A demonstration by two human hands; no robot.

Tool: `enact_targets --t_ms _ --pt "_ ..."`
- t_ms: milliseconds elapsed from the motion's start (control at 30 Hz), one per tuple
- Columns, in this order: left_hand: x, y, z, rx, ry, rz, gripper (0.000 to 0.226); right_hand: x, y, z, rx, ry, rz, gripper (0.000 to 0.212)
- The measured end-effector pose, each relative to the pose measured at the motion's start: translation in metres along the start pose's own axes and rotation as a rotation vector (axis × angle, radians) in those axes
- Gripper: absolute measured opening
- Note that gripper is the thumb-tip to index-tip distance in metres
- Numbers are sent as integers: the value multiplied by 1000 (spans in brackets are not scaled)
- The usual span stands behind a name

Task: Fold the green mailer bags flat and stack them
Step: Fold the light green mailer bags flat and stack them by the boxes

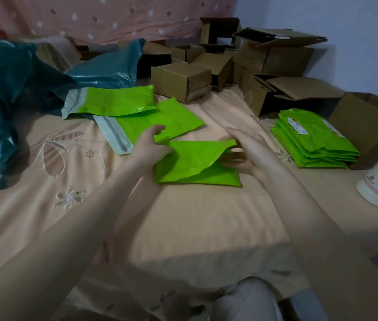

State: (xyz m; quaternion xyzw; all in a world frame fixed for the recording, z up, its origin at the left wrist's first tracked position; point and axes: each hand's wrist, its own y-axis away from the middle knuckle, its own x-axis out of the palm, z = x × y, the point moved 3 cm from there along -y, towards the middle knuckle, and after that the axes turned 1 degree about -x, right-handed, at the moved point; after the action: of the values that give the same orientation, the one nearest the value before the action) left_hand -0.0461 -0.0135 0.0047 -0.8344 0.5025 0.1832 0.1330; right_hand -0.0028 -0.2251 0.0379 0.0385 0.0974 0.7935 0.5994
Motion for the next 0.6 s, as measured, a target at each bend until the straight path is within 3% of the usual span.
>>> enact_targets --t_ms 100,233,367,433,500,600 --pt "-6 0 7 -154 83 -59 59 -1 1 -6 -36 -69 19 13" --pt "-13 11 6 -308 306 40 35 0 3 -11 -25 -216 23 34" --pt "-17 24 2 -274 62 101 31 -1 -2 -12 -26 -288 -15 40" --pt "-14 26 1 -241 119 85 36 0 -4 -12 -44 -259 -21 42" --pt "-12 26 -2 -181 228 64 32 -3 -5 -10 -92 -155 -46 43" --pt "-9 22 -3 -36 201 7 16 -14 -10 -11 -189 147 -147 39"
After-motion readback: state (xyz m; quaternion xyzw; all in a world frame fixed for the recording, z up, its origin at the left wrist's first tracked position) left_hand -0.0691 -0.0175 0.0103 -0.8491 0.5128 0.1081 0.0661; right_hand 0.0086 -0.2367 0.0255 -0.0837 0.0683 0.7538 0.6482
